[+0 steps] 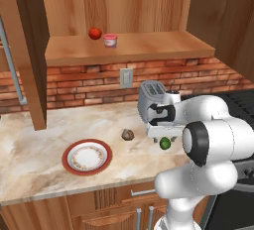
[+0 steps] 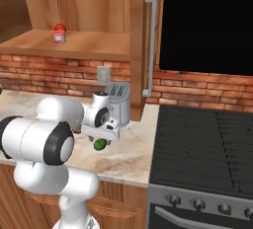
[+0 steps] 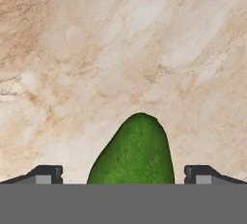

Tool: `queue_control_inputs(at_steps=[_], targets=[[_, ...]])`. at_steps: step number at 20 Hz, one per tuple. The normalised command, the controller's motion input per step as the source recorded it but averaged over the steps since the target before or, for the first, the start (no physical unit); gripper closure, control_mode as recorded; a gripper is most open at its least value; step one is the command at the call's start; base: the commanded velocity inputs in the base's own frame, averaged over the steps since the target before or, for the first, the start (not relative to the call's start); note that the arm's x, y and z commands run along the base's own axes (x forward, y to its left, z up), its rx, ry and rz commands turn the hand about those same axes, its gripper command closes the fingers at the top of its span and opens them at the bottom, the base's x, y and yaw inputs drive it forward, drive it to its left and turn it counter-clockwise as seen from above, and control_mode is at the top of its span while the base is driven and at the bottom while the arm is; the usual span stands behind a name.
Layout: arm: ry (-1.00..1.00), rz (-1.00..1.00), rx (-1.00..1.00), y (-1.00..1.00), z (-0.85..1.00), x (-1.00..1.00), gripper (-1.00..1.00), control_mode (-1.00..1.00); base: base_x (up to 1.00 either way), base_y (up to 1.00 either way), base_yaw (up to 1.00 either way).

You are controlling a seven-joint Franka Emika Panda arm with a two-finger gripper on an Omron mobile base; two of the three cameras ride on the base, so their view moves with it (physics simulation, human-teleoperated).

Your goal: Pick the avocado and bread from the counter and place them on the plate. Then pick the jam from the cabinet and place it next to the plate. Lastly close the cabinet door.

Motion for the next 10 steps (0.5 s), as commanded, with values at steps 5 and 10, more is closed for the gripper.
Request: queue_control_inputs(at_steps=[5,10], targets=[[0.0,-0.04,0.0,0.0,-0.19,0.0,-1.0,-1.0,0.0,0.0,0.0],[0.0,-0.08,0.0,0.0,-0.18,-0.03,-1.0,-1.0,0.0,0.0,0.0]])
